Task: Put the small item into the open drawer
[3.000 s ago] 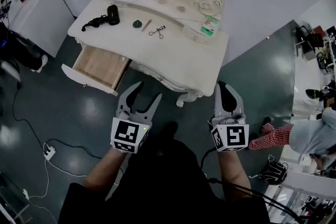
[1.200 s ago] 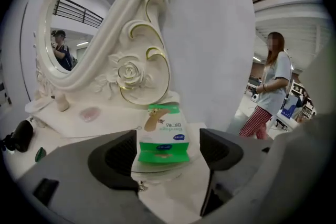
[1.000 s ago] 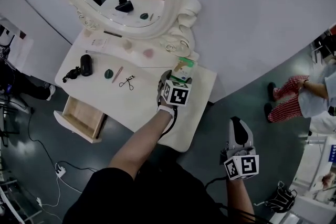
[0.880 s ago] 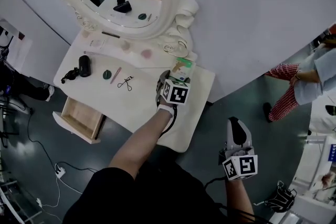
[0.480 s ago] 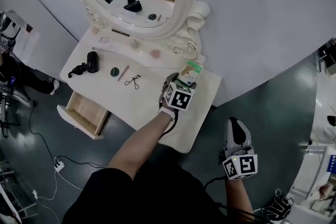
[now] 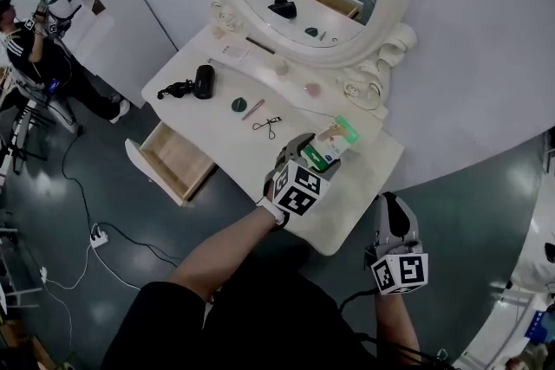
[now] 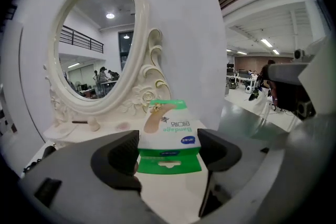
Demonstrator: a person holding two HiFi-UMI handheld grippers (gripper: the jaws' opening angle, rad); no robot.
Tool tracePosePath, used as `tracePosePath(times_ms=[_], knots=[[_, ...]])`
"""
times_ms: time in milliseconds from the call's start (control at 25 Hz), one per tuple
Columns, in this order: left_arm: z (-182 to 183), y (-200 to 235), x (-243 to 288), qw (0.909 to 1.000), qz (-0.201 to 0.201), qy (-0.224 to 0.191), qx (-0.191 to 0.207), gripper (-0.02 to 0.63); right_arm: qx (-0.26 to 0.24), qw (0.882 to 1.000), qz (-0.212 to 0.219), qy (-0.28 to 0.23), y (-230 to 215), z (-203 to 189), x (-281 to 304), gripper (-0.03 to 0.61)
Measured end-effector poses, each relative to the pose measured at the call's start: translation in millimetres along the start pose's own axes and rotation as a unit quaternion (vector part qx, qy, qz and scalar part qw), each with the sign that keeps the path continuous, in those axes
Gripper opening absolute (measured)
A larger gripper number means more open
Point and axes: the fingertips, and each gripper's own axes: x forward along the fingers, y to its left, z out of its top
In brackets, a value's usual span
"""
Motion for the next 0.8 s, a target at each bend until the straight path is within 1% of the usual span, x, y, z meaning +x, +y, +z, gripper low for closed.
tracePosePath(times_ms=[80,240,400,480,640,800], knots=[[-9,15,-25,0.9999,0.013,-0.005,0.005,0.342,-0.001,1.000,0.021,0.002,21,-2,12,0.021],[-34,42,-71,0.9998,0.020,-0.007,0.003,0.342,-0.004,0.999,0.045,0.006,65,-7,29,0.021],[-66,75,-117,0.9990,0.042,-0.007,-0.016,0.342,-0.011,0.996,0.082,0.018,111,-13,52,0.021],[-85,88,-138,0.9987,0.045,-0.005,-0.024,0.342,-0.016,0.995,0.095,0.023,133,-16,60,0.021],[-128,121,-177,0.9983,0.047,0.007,-0.033,0.342,-0.027,0.994,0.103,0.028,175,-14,79,0.021],[-182,165,-212,0.9969,0.052,0.036,-0.046,0.342,-0.032,0.994,0.098,0.026,212,-10,99,0.018]])
